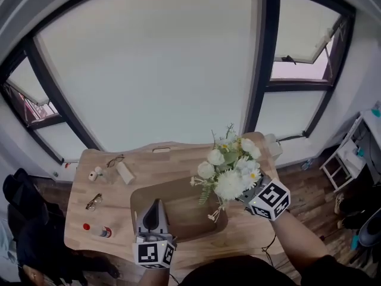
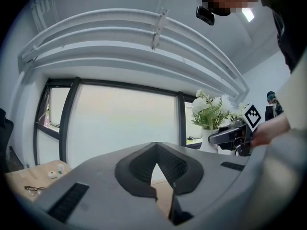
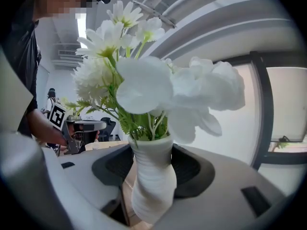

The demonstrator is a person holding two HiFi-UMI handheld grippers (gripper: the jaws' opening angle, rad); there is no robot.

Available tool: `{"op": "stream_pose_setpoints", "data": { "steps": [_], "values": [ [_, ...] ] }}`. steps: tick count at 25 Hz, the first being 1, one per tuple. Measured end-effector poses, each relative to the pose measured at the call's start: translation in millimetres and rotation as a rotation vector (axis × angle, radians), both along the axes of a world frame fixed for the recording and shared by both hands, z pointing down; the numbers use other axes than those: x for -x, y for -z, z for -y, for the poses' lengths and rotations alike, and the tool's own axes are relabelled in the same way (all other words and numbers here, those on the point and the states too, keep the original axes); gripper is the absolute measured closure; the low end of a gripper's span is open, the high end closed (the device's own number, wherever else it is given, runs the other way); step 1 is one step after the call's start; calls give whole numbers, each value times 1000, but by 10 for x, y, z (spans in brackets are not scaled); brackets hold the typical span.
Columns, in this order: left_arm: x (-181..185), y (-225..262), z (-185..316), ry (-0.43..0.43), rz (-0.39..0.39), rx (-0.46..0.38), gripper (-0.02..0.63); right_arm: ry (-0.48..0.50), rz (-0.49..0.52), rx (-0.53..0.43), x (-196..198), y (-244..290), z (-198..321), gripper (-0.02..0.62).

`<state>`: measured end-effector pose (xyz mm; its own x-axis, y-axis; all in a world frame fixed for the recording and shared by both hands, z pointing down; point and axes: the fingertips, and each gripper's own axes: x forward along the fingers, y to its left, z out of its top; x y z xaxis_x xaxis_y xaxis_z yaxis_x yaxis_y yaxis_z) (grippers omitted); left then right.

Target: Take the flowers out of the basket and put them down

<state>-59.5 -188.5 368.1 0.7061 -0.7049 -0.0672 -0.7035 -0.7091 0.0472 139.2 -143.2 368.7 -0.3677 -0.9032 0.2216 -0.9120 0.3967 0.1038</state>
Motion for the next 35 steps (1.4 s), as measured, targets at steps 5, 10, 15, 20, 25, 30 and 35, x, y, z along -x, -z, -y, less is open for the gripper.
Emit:
{"op": "stream_pose_setpoints", "data": {
  "steps": [5, 10, 15, 20, 25, 30, 35],
  "values": [
    [-324, 38, -1, -61, 3, -10, 604, -62, 2, 0, -292, -23, -125, 328],
    [-540, 74, -3, -107, 1, -30, 604, -122, 9, 5, -502, -116, -247, 328],
    [-758, 28, -30, -140, 11, -28, 604, -169, 10, 13, -706, -234, -365, 328],
    [-973, -34, -75, -177, 17, -21, 604, -211, -3, 23, -865, -382, -503, 328],
    [-1158, -73, -124, -205, 33, -33, 604, -249, -3, 15, -1000, -489, -593, 328],
    [-1242, -214, -93, -211, 52, -10, 604, -287, 38, 37, -1100, -760, -575, 328],
    [-1277, -338, -52, -210, 69, 10, 604, -305, 46, 54, -1154, -959, -558, 328]
  ]
}}
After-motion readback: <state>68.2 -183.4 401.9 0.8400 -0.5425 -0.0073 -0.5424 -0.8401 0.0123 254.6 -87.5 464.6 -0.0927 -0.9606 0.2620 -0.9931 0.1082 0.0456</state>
